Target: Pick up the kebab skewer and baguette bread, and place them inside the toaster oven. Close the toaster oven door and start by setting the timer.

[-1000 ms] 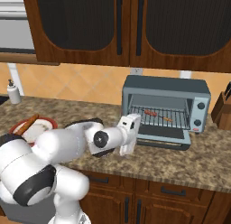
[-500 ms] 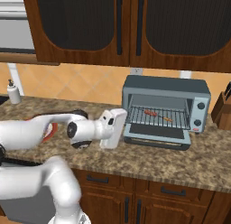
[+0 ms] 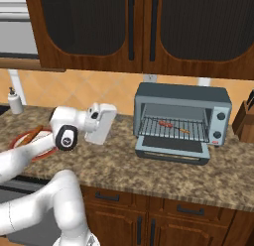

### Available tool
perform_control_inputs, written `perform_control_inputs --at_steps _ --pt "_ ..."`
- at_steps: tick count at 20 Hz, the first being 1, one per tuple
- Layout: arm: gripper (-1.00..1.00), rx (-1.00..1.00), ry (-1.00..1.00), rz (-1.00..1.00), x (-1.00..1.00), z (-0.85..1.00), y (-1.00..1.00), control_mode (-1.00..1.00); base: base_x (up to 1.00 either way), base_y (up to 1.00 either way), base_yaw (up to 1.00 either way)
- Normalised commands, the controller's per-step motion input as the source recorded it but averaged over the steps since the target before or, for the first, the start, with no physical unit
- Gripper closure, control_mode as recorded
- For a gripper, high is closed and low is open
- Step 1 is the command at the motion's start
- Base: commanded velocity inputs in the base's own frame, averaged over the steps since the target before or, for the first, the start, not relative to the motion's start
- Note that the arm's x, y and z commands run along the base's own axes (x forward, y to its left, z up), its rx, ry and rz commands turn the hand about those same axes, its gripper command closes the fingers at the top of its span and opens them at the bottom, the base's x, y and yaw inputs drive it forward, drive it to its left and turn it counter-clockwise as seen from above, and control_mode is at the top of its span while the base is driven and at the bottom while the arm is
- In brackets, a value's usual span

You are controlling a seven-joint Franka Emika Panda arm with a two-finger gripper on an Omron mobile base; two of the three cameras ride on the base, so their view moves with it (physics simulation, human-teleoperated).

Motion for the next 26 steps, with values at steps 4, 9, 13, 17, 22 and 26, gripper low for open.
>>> perform_control_inputs --at_steps 4,9,13,17,22,26 --pt "-1.0 0.47 0.28 -0.16 -0.53 0.99 0.51 -1.0 0.0 0.0 0.0" --pt "-1.0 0.41 0.28 -0.19 -0.56 0.42 0.69 -1.0 0.0 0.0 0.0" --pt "-1.0 0.35 0.02 -0.11 -0.48 -0.04 1.0 -1.0 0.0 0.0 0.0" --pt "-1.0 0.3 -0.03 -0.07 -0.54 -0.3 1.0 -1.0 0.0 0.0 0.0" --pt "-1.0 0.25 -0.06 -0.04 -0.46 -0.53 0.99 -1.0 0.0 0.0 0.0" --pt "-1.0 0.22 -0.07 0.0 0.0 -0.07 0.92 -1.0 0.0 0.0 0.0"
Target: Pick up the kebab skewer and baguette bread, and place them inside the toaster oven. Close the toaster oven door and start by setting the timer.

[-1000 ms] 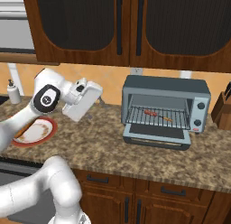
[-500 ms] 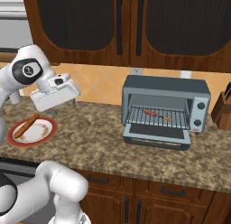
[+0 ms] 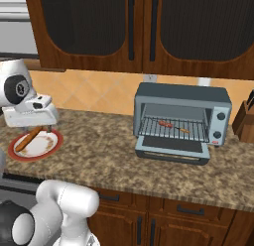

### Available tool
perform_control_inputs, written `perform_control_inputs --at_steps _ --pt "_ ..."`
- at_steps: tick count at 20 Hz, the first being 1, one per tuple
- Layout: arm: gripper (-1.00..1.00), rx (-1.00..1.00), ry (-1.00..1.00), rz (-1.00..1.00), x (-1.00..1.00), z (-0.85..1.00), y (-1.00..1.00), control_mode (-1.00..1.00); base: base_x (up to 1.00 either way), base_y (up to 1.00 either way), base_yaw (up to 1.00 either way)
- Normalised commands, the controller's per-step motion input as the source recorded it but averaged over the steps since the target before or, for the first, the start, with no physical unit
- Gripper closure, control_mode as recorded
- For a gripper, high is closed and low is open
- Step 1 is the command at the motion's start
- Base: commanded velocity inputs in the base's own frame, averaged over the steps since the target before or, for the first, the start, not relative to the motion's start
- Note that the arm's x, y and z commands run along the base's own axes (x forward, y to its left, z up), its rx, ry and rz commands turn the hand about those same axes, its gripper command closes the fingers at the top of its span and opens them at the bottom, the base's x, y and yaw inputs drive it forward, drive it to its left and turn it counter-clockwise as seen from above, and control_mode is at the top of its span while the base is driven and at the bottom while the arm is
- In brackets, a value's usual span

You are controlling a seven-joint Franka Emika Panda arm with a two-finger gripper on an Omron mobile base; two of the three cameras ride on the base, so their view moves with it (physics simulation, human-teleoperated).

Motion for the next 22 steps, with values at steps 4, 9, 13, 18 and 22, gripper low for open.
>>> perform_control_inputs --at_steps 4,9,13,18,22 --pt "-1.0 0.16 -0.01 0.0 0.19 -0.02 1.0 -1.0 0.0 0.0 0.0" --pt "-1.0 0.11 0.0 -0.01 0.42 -0.56 1.0 -1.0 0.0 0.0 0.0" --pt "-1.0 0.07 0.0 -0.02 0.67 -0.66 0.81 -1.0 0.0 0.0 0.0" --pt "-1.0 0.01 0.0 -0.03 0.6 -0.46 0.58 -1.0 0.0 0.0 0.0" --pt "-1.0 0.0 0.0 -0.06 0.71 -0.4 0.33 -1.0 0.0 0.0 0.0"
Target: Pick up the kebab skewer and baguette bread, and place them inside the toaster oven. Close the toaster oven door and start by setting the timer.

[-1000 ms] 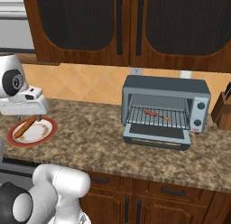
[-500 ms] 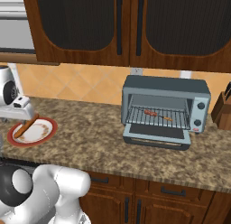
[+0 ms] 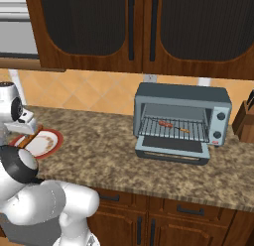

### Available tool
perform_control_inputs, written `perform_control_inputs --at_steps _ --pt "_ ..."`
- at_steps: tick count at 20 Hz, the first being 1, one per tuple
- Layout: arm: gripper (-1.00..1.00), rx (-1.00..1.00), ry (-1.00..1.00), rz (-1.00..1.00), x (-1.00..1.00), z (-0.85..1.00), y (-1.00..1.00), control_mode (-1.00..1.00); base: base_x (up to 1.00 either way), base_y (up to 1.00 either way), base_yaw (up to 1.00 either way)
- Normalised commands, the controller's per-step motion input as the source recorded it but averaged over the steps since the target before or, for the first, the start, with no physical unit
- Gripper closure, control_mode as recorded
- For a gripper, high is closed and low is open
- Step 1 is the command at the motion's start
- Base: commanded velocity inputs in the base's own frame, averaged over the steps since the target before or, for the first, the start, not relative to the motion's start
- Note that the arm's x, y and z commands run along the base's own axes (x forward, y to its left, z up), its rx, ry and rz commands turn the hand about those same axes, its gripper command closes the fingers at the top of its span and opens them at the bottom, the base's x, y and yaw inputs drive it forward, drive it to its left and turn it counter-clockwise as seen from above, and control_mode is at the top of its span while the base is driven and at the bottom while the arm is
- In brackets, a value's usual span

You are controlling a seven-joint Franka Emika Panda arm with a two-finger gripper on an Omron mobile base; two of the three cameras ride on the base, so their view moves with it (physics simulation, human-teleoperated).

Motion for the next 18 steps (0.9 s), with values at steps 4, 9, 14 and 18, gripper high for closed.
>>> perform_control_inputs --at_steps 4,9,14,18 --pt "-1.0 0.0 0.0 -0.05 0.43 -0.33 0.0 -1.0 0.0 0.0 0.0" --pt "-1.0 0.0 0.0 -0.06 0.21 -0.3 0.12 -1.0 0.0 0.0 0.0" --pt "-1.0 0.0 0.0 -0.07 0.05 -0.34 0.22 -1.0 0.0 0.0 0.0" --pt "-1.0 0.0 0.0 -0.07 0.14 -0.29 0.15 -1.0 0.0 0.0 0.0"
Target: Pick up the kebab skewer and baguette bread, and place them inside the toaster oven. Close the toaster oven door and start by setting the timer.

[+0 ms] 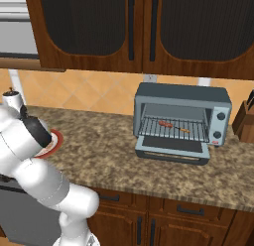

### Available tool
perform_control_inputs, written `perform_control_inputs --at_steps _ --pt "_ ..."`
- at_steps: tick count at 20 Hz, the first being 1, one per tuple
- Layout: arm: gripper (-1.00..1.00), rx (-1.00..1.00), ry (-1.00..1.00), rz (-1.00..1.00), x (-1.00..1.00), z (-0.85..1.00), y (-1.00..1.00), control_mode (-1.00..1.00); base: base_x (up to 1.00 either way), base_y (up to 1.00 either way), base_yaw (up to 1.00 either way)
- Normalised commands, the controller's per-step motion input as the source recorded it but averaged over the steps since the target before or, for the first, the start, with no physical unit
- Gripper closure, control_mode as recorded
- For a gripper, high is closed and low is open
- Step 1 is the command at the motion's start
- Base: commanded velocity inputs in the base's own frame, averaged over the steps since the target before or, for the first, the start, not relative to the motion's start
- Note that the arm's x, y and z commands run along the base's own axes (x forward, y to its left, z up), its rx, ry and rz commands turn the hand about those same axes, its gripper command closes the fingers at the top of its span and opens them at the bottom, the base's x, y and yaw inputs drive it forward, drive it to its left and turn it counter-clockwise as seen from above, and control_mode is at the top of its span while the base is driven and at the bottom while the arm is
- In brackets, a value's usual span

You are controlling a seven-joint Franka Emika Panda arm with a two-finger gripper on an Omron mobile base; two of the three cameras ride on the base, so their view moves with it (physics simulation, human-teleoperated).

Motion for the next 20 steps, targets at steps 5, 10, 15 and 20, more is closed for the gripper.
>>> perform_control_inputs --at_steps 5,10,15,20 --pt "-1.0 0.0 0.0 -0.07 0.21 -0.31 0.19 -1.0 0.0 0.0 0.0" --pt "-1.0 0.0 0.0 -0.07 0.33 -0.21 0.27 -1.0 0.0 0.0 0.0" --pt "-1.0 0.0 0.01 -0.06 0.34 -0.11 0.13 -1.0 0.0 0.0 0.0" --pt "-1.0 0.0 0.01 -0.06 0.33 -0.04 0.17 -1.0 0.0 0.0 0.0"
